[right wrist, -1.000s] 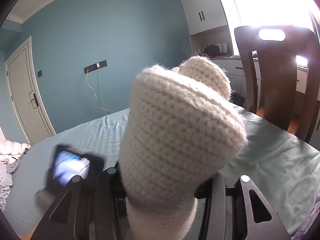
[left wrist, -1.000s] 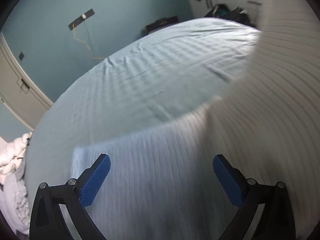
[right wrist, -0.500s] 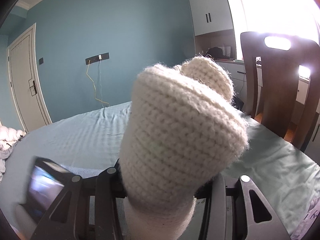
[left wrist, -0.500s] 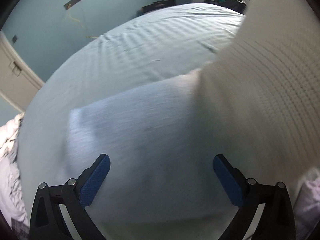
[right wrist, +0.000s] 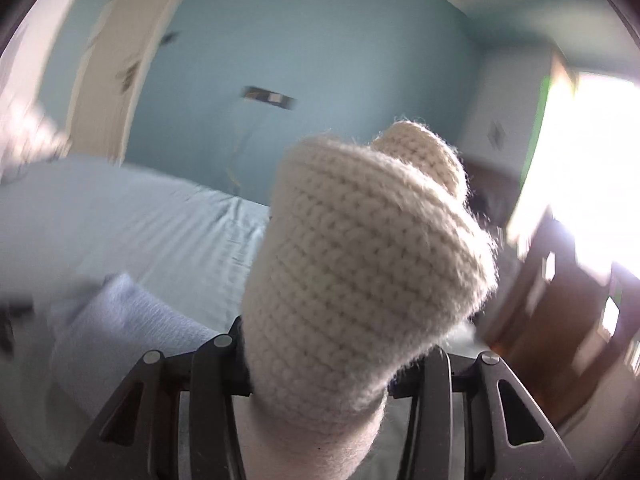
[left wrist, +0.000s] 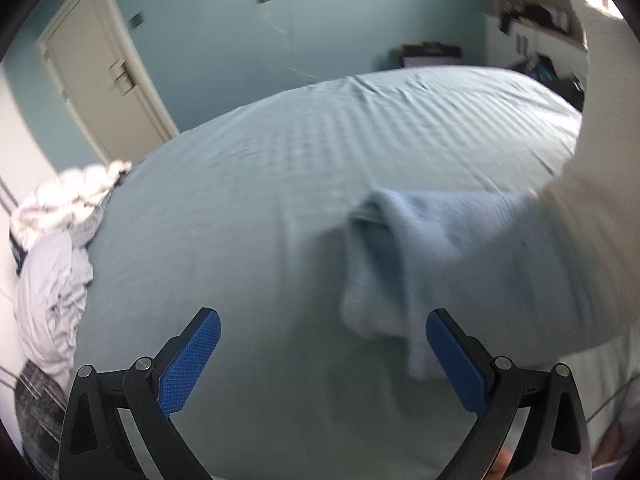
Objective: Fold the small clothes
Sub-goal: 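Lift the folded sweater with the right gripper and carry it aside, then lower the sweater onto the bed and open the right gripper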
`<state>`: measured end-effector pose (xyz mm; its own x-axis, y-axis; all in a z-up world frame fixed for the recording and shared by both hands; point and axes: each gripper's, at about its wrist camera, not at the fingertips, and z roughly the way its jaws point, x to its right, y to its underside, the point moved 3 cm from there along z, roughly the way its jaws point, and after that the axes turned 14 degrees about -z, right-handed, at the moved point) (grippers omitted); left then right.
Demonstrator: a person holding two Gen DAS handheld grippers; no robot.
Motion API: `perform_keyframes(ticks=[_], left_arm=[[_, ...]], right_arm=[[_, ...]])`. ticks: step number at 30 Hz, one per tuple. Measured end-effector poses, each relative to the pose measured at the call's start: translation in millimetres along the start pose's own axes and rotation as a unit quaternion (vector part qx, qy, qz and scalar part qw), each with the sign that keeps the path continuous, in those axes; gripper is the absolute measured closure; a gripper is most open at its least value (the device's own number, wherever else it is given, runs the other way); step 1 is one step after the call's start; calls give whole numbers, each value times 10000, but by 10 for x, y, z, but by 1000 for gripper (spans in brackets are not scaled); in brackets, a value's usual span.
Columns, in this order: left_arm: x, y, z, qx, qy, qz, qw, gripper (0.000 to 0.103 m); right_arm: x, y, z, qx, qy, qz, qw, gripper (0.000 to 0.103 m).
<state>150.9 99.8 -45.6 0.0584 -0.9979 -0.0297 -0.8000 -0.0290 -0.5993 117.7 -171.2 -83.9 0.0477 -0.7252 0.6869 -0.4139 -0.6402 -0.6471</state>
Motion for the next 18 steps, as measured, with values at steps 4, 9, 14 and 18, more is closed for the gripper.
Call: perform_keyframes(ticks=[4, 9, 14, 18], left_arm=[[-451, -127, -13, 41, 27, -615, 9981, 0], [-1081, -230, -21, 155, -256, -1288, 9912, 0], [-1532, -244, -51, 186, -300, -1871, 9817, 0], [-1571, -240, -5, 116, -75, -2041, 9788, 0]], right_arm=[[-742, -428, 4, 177, 96, -1271, 9917, 63], [-1821, -568, 275, 37, -184, -2891, 9571, 62], [-2669, -211, 424, 307, 107, -4517, 8916, 60], [-2632, -240, 442, 249, 146, -4344, 9003, 56]])
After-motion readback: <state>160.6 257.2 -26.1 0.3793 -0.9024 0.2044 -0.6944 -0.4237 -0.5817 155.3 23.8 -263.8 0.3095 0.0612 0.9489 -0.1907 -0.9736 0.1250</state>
